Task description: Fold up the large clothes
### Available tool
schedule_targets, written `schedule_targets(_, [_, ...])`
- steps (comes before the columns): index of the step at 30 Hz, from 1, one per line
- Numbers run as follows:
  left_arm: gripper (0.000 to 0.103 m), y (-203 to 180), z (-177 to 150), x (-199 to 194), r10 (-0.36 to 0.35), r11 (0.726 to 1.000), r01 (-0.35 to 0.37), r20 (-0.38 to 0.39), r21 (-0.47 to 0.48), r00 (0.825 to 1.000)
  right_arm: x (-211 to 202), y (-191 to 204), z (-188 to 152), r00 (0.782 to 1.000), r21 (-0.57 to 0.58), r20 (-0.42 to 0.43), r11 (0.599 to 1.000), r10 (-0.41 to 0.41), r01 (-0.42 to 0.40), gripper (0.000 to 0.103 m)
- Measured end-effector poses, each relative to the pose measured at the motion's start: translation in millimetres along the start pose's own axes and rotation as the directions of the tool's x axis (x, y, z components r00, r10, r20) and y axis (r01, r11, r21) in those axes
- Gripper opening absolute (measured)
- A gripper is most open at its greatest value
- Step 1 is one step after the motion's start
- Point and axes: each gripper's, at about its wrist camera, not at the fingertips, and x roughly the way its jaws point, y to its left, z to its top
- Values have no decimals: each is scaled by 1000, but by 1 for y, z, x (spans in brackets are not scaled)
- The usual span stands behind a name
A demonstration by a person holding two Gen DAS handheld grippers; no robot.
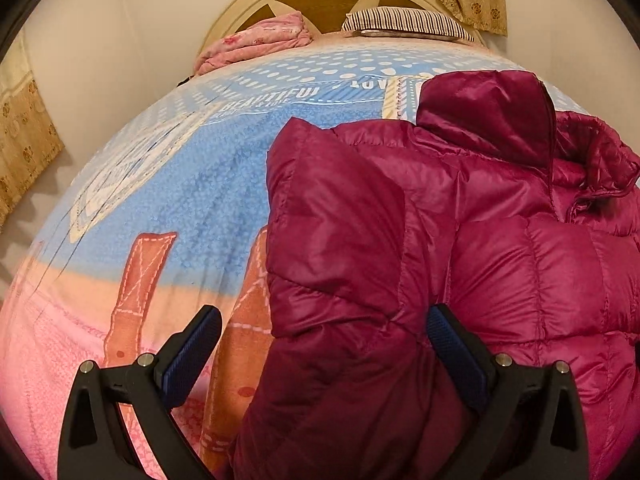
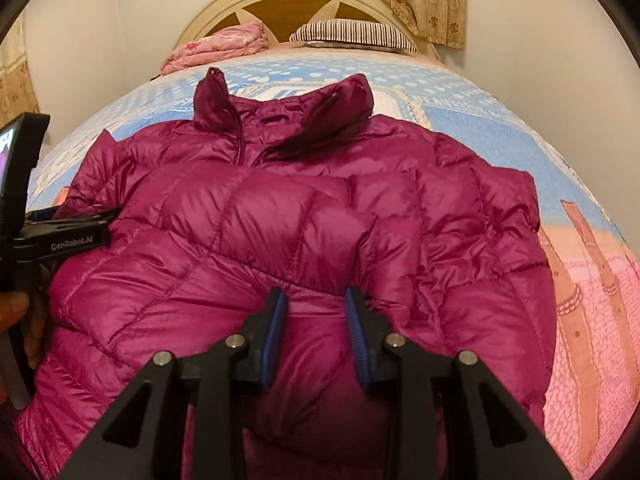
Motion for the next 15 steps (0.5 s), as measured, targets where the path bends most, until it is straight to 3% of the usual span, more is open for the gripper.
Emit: schedule_targets(15, [102, -1, -1, 0, 15, 1000, -15, -1, 11, 1000, 7, 10, 1, 997, -58, -6, 996, -71, 71, 33])
